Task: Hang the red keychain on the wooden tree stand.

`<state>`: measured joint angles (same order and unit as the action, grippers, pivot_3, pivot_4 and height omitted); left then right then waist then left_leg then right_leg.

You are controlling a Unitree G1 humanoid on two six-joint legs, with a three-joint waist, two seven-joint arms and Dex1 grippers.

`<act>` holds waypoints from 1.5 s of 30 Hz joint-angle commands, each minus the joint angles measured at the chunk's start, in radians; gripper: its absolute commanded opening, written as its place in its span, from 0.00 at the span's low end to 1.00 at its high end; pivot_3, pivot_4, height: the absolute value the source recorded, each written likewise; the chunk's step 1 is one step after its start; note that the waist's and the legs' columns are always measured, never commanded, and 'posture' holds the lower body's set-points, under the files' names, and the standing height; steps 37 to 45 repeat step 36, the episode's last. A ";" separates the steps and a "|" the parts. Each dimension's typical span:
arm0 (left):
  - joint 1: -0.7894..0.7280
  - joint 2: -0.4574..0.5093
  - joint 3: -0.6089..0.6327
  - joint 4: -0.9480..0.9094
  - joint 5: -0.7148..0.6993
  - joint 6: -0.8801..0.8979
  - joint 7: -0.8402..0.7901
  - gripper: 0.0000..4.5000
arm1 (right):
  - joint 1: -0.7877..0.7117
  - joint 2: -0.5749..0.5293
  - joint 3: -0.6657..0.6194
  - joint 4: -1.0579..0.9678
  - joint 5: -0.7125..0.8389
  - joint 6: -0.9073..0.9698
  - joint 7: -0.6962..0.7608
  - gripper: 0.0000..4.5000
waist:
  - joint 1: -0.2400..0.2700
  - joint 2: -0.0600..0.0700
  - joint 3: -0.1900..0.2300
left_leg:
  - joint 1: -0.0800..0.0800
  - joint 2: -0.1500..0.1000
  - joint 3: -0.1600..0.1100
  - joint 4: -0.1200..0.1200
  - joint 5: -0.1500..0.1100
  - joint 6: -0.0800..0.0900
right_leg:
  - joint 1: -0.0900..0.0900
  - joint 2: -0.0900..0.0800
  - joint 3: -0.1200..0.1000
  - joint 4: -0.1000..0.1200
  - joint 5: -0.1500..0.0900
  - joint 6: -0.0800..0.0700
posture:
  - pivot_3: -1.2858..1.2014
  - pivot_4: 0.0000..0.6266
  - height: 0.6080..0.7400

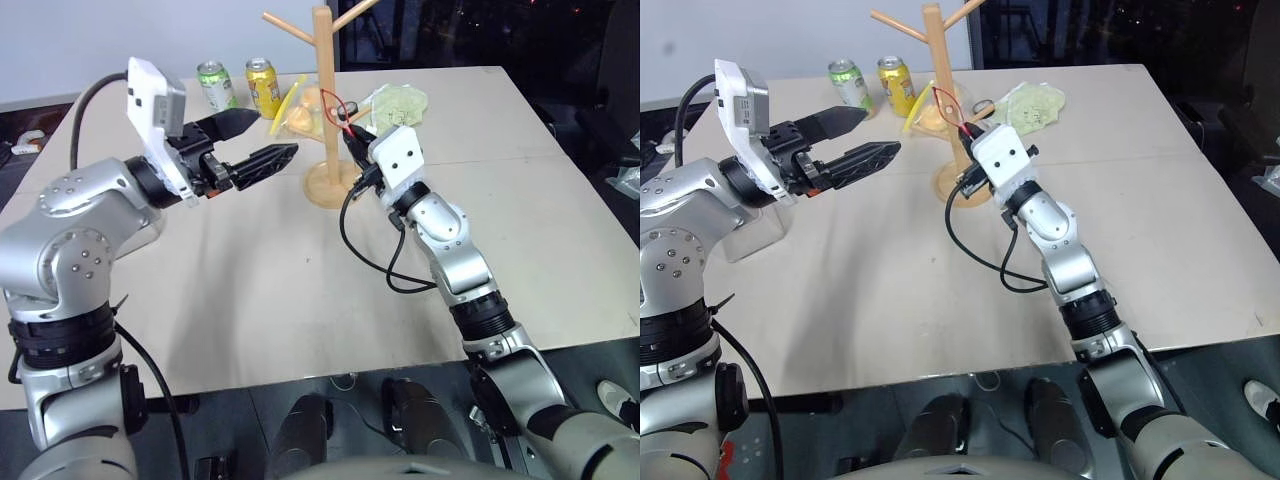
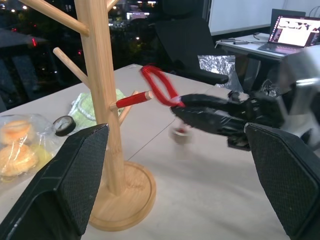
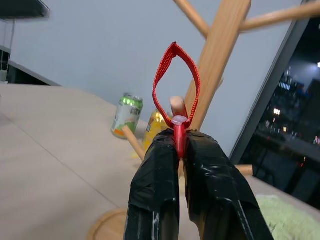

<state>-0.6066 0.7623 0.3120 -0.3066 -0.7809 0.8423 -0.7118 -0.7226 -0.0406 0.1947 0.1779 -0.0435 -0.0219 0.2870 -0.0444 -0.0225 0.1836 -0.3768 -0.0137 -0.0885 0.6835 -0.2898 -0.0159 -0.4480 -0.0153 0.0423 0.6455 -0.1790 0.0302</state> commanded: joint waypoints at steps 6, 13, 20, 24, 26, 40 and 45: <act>-0.026 0.000 -0.004 -0.034 -0.010 -0.027 0.014 1.00 | -0.035 0.014 -0.010 -0.020 0.015 0.087 0.019 0.02 | 0.000 0.000 0.000 | 0.000 0.000 0.000 0.000 0.000 0.000 | 0.000 0.000 0.000 0.000 0.000 0.000 | 0.52 0.24 1.00; -0.038 0.001 -0.014 -0.017 -0.003 -0.034 0.008 1.00 | -0.014 -0.001 0.009 -0.042 0.006 0.157 0.054 0.09 | 0.000 0.000 0.000 | 0.000 0.000 0.000 0.000 0.000 0.000 | 0.000 0.000 0.000 0.000 0.000 0.000 | 0.52 0.24 1.00; -0.049 0.018 -0.040 0.012 0.025 -0.047 -0.001 1.00 | 0.039 -0.048 -0.006 -0.128 0.035 0.206 0.106 0.83 | 0.001 0.000 0.000 | 0.000 0.000 0.000 0.000 0.000 0.000 | 0.000 0.000 0.000 0.000 0.000 0.000 | 0.52 0.24 1.00; -0.042 0.091 -0.078 0.041 0.080 -0.057 -0.055 1.00 | 0.087 -0.140 -0.045 -0.259 0.122 0.292 0.222 0.98 | 0.001 0.000 0.000 | -0.001 0.000 0.000 0.000 0.000 0.001 | 0.000 0.000 0.000 -0.001 0.000 0.000 | 0.52 0.24 1.00; -0.054 0.131 -0.082 0.084 0.098 -0.067 -0.094 1.00 | 0.094 -0.205 -0.089 -0.342 0.211 0.377 0.298 0.98 | 0.001 0.000 0.000 | -0.001 -0.001 0.000 0.000 -0.001 0.001 | 0.000 0.000 0.000 -0.001 0.000 0.000 | 0.52 0.24 1.00; -0.107 0.190 -0.172 0.294 0.234 -0.216 -0.258 1.00 | -0.023 -0.433 -0.262 -0.515 0.547 0.753 0.431 0.98 | 0.000 0.003 0.002 | 0.000 0.000 0.001 0.000 -0.001 0.002 | 0.000 0.001 -0.001 -0.001 -0.001 0.001 | 0.52 0.24 1.00; -0.107 0.190 -0.172 0.294 0.234 -0.216 -0.258 1.00 | -0.023 -0.433 -0.262 -0.515 0.547 0.753 0.431 0.98 | 0.000 0.003 0.002 | 0.000 0.000 0.001 0.000 -0.001 0.002 | 0.000 0.001 -0.001 -0.001 -0.001 0.001 | 0.52 0.24 1.00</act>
